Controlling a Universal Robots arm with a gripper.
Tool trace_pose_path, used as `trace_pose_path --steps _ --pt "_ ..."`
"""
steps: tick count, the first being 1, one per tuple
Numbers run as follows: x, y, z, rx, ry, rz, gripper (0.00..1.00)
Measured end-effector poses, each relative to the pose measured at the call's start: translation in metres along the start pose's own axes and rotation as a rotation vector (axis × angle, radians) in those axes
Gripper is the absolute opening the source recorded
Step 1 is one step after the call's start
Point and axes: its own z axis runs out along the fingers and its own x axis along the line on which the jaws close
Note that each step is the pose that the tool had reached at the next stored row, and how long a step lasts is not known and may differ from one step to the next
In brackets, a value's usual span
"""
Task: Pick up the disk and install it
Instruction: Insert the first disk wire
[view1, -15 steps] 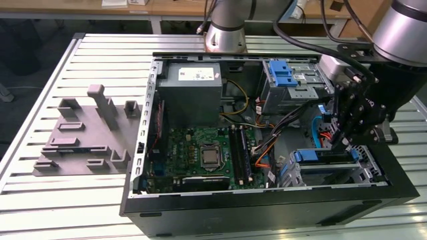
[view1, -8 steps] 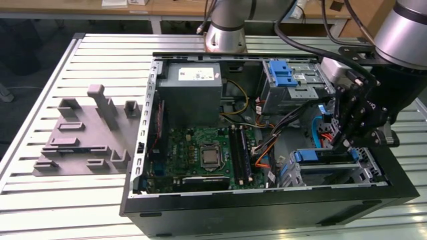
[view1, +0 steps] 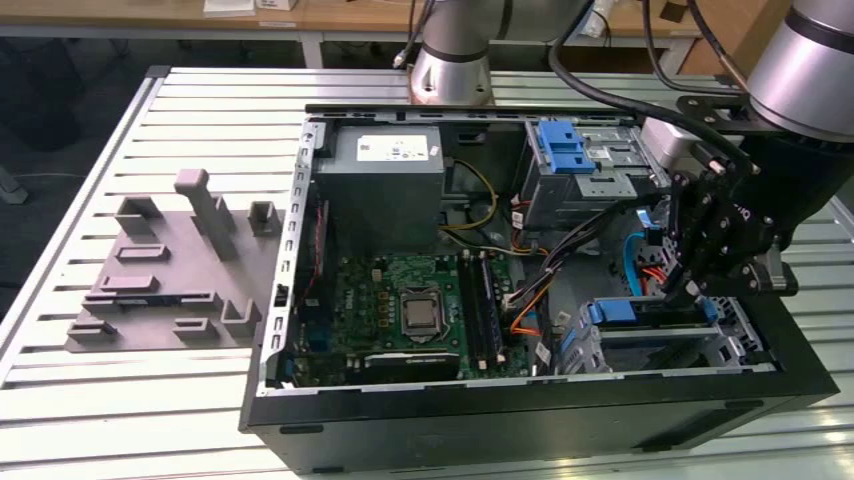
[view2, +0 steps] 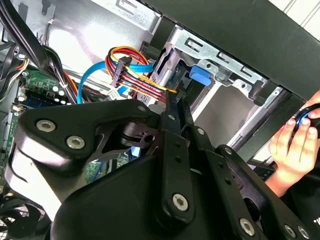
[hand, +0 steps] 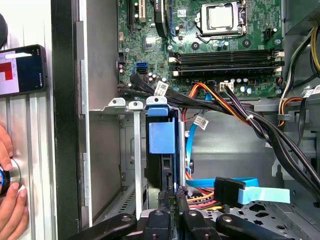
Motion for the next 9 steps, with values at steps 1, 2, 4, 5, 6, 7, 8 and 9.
trace_pose_path --steps 1,2,4,5,6,7,8,9 --pt "0.0 0.0 0.0001 0.0 0.0 0.0 0.16" --pt "0.0 -0.0001 0.0003 -0.0001 0.0 0.0 0.16" --pt "-0.0001 -0.0002 0.0006 -0.0001 0.0001 0.0 0.16" --pt "-0.0001 -0.0003 0.0008 -0.0002 0.0 0.0 0.16" --pt "-0.0001 -0.0003 0.001 -0.0002 -0.0002 0.0 0.16" --pt "-0.0002 -0.0003 0.0012 -0.0003 -0.0001 0.0 0.16" --pt "-0.0002 -0.0003 0.0014 -0.0004 -0.0001 0.0 0.16" --pt "-0.0002 -0.0003 0.0016 -0.0004 0.0 0.0 0.16"
